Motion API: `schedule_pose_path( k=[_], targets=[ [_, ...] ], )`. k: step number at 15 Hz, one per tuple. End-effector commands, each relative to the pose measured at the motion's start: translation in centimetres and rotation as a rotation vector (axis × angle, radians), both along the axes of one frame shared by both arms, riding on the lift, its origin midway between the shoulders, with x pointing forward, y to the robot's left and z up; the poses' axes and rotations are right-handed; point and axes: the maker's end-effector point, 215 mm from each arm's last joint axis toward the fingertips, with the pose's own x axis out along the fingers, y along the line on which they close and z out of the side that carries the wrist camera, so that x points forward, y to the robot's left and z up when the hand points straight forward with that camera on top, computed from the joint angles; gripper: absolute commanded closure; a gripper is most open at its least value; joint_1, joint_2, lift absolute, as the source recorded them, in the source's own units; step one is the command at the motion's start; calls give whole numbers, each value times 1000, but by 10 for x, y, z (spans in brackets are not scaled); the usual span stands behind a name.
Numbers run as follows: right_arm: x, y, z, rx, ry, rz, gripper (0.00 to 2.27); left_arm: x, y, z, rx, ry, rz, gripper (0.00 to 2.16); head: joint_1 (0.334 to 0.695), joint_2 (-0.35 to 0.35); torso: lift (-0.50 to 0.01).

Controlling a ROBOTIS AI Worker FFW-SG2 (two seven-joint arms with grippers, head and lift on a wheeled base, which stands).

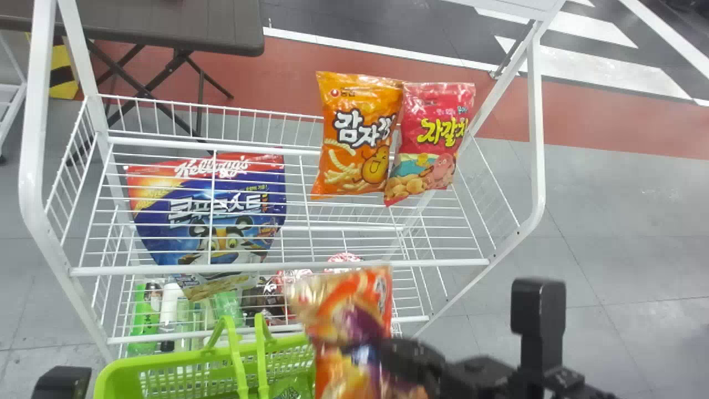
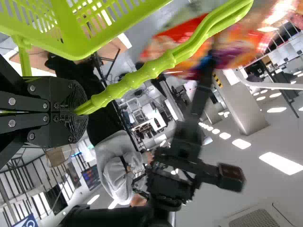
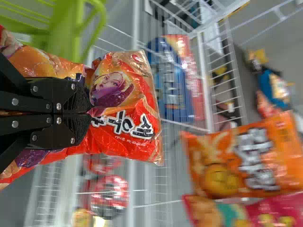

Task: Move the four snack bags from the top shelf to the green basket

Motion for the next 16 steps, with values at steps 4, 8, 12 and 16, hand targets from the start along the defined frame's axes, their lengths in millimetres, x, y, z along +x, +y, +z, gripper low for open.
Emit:
schedule_pose_path(
  k=[4,8,12,16],
  targets=[
    [-61,34,-30,144,211,56,2159,0,-2,3,-1,-12,4,2081,695,-350,0],
    [-58,80,-34,187,187,127,2159,-2,-4,6,-5,-17,-2,2081,695,-350,0],
    [-49,121,-55,157,140,186,2159,-7,-6,10,-13,-19,-7,2081,695,-350,0],
    [-69,148,-79,135,183,259,2159,-8,-6,13,-16,-23,-9,2081,695,-350,0]
  ],
)
